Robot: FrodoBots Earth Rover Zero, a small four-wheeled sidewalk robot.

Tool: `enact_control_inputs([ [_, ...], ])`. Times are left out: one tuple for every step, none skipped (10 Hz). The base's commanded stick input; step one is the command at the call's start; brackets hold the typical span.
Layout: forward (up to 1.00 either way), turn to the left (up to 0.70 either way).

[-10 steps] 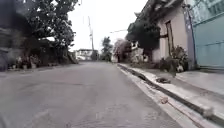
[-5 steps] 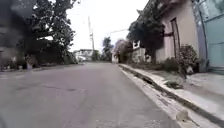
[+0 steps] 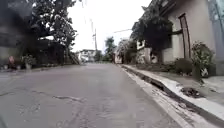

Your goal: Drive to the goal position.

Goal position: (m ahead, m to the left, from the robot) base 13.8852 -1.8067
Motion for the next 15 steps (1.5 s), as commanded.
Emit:
enact_control_inputs([
  [1.00, 0.00],
  [1.00, 0.12],
  [1.00, 0.04],
  [1.00, 0.07],
  [1.00, 0.05],
  [1.00, 0.01],
  [1.00, 0.11],
  [1.00, -0.07],
  [1.00, -0.32],
  [1.00, -0.38],
  [1.00, -0.27],
  [1.00, 0.01],
  [1.00, 0.02],
  [1.00, 0.12],
  [1.00, 0.04],
])
